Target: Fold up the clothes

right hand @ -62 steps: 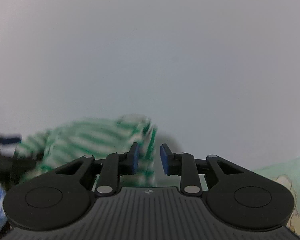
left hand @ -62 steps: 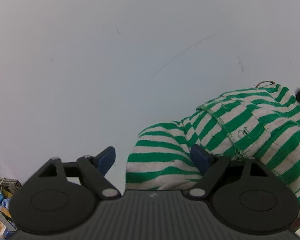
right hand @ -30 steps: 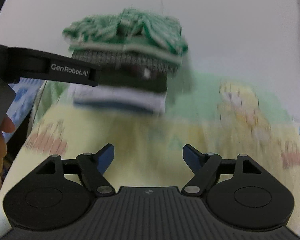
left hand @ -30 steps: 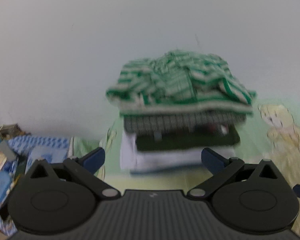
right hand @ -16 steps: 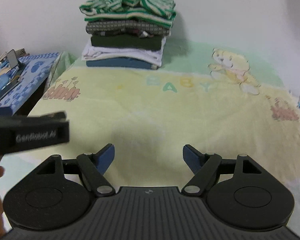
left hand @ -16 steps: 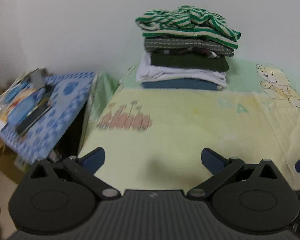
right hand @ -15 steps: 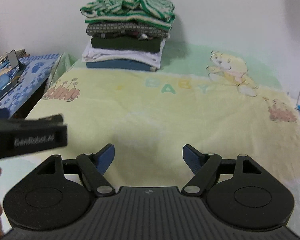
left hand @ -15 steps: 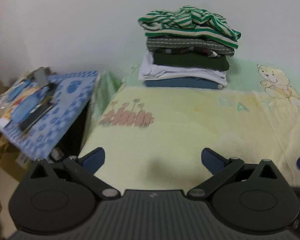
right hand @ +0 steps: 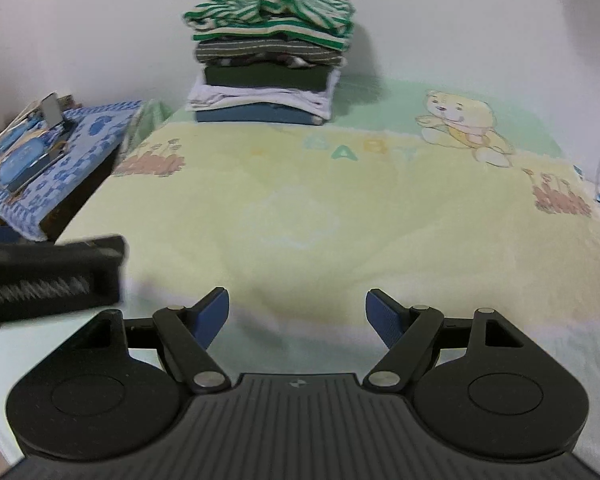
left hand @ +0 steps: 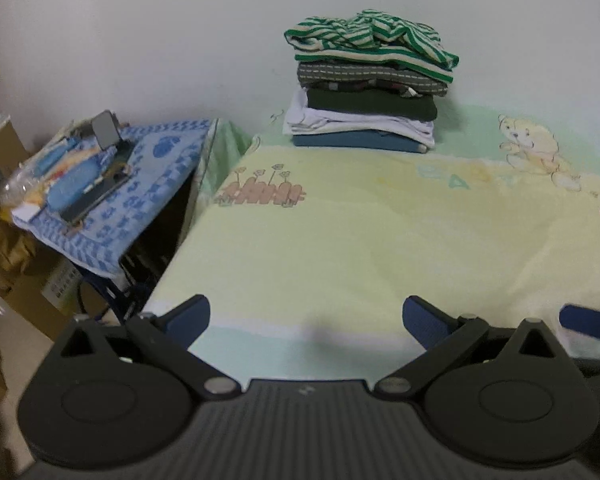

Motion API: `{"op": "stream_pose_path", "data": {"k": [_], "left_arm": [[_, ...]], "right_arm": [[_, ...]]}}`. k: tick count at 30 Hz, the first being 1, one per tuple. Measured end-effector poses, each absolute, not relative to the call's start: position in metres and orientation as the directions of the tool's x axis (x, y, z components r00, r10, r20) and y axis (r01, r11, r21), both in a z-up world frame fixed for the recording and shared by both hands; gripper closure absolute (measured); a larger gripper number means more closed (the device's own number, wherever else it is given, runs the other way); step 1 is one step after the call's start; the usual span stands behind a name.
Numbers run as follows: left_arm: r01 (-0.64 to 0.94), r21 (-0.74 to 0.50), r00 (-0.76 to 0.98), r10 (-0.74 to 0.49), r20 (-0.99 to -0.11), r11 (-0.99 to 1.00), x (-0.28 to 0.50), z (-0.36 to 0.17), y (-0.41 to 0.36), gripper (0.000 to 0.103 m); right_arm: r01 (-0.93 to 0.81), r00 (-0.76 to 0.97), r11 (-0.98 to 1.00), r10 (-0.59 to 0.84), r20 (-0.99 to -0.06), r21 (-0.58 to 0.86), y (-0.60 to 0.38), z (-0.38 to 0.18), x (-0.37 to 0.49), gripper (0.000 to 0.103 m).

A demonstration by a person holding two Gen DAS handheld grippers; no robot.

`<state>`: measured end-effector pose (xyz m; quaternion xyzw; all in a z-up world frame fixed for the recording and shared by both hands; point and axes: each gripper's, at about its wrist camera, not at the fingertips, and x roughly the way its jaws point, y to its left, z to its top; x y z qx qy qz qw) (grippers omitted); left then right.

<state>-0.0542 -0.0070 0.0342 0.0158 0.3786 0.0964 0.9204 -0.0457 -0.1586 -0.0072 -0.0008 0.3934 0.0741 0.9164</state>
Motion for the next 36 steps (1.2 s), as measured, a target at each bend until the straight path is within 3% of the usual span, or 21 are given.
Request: {"op": "stream_pose_path", "data": {"k": [10, 21, 36], "left_arm": [[-0.109, 0.107, 0.729, 0.153, -0.667, 0.988, -0.034, 0.044, 0.015, 0.001], [0.008, 0.024, 0.682, 0.012, -0.732, 1.000, -0.016, 0.032, 0.054, 0.001], [0.003, 0.058, 0.710, 0.039, -0.703, 0.998, -0.031, 0.033, 0.072, 0.001]], "right_arm": [[0.160, 0.713, 0.984, -0.058, -0.698, 0.082, -0.164, 0.006, -0.033, 0.024], [0.200, 0.751, 0.977, -0.109, -0.651, 0.067, -0.110, 0.022, -0.038, 0.019], [0.209, 0.725, 0.976, -0.113, -0.680, 0.061, -0.089, 0.021, -0.040, 0.019]]}}
